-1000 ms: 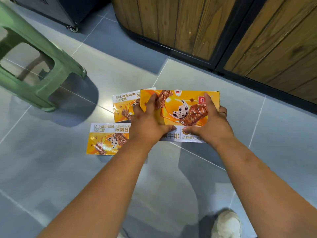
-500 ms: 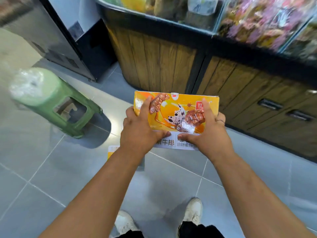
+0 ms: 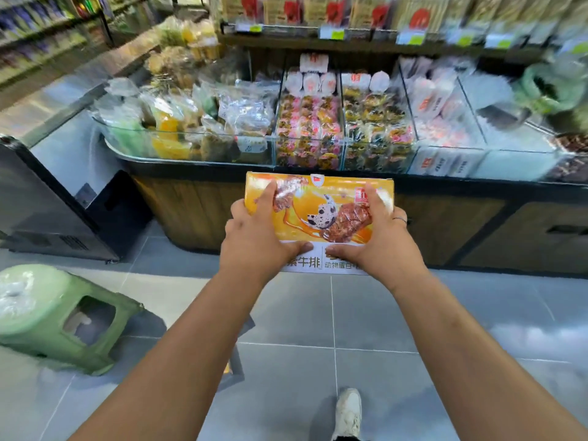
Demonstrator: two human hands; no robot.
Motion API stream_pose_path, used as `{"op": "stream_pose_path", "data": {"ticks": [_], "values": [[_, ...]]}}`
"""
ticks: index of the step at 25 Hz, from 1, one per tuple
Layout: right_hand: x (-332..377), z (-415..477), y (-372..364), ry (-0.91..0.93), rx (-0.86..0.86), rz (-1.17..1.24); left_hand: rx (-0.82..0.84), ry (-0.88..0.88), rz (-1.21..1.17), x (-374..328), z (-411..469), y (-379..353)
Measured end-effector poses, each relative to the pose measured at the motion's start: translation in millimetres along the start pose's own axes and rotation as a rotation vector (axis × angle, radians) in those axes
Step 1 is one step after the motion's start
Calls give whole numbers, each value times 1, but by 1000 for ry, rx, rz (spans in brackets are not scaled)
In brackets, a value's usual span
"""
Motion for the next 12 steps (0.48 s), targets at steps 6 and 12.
{"op": "stream_pose_path", "data": {"ticks": [6,12], "values": [[-25,-57,96,-100,-188,16,9,-222,-11,-90,-37,27],[-96,-99,210,-198,-352,90,31,-430,-30,-223,-79,20]]}}
Point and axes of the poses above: each hand's wrist, its own z-axis towards the middle knuckle, its own y-axis out of the back of the hand, x = y × z, the point moved 5 cm from there along z, towards the middle knuckle, and after that the axes turned 15 degrees about z, right-handed, at the moved point
